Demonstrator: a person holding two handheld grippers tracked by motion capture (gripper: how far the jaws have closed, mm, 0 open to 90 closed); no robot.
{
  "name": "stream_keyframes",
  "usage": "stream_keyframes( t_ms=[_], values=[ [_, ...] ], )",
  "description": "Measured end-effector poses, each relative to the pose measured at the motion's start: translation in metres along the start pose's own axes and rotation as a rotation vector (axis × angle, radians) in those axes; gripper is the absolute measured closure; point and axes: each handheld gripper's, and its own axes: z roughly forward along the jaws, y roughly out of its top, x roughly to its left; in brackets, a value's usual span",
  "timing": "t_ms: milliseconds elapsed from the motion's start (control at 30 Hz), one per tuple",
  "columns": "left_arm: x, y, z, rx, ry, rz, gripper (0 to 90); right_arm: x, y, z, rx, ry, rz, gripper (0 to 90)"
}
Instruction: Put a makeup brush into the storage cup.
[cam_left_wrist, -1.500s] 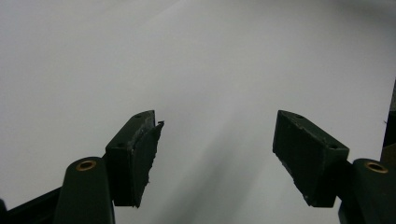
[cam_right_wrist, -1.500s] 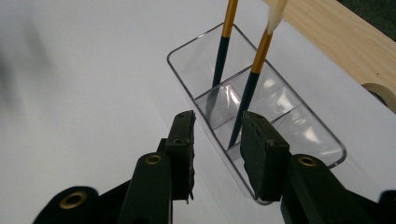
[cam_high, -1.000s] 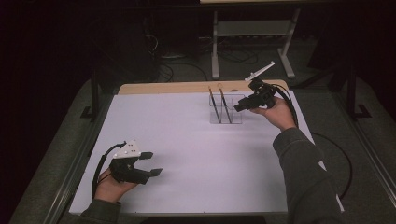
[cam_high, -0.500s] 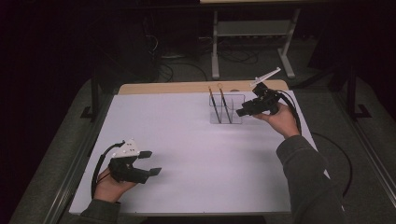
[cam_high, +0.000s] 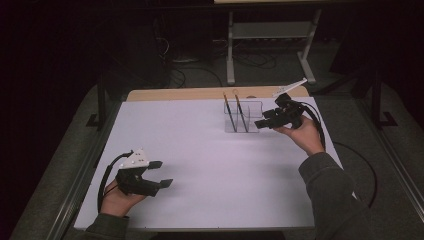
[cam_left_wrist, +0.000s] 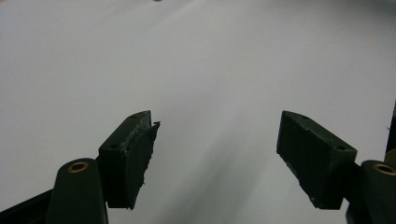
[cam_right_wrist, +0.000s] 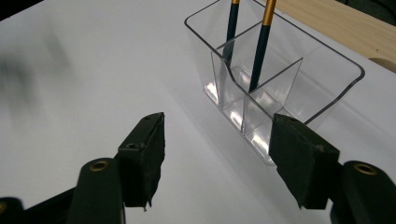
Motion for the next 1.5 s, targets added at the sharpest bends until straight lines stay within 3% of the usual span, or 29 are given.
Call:
stream_keyframes(
  t_ms=[633, 1500],
  values=[
    [0.002, -0.001, -0.002, -0.004, 0.01, 0.0, 24.9, 0.013, -0.021, -0.001, -0.022, 0.003, -0.015, 29.5],
    [0.002, 0.0, -0.001, -0.012, 0.014, -0.001, 24.4, 0.024, -0.05, -0.008, -0.049, 0.025, 0.002, 25.4]
  ],
)
